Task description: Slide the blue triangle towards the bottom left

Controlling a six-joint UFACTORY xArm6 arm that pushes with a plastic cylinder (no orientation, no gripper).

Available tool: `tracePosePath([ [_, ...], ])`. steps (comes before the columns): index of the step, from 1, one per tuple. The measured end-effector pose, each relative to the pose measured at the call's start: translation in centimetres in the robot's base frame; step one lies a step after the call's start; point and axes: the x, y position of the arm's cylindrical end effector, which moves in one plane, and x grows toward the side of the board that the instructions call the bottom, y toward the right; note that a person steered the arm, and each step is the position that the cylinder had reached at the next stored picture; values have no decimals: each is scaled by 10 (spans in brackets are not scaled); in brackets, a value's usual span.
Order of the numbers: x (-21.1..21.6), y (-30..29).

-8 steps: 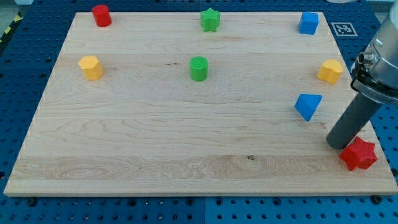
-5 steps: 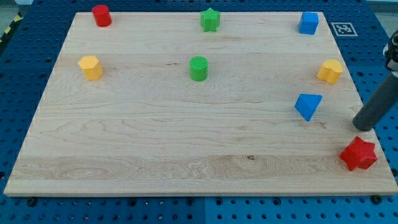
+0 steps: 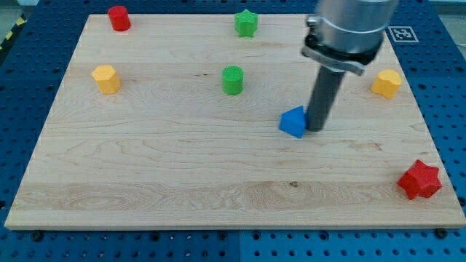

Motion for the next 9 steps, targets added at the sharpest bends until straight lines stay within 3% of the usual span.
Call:
tracePosePath([
  [1, -7, -36],
  [5, -19, -45],
  [7, -16, -110],
  [9, 35, -125],
])
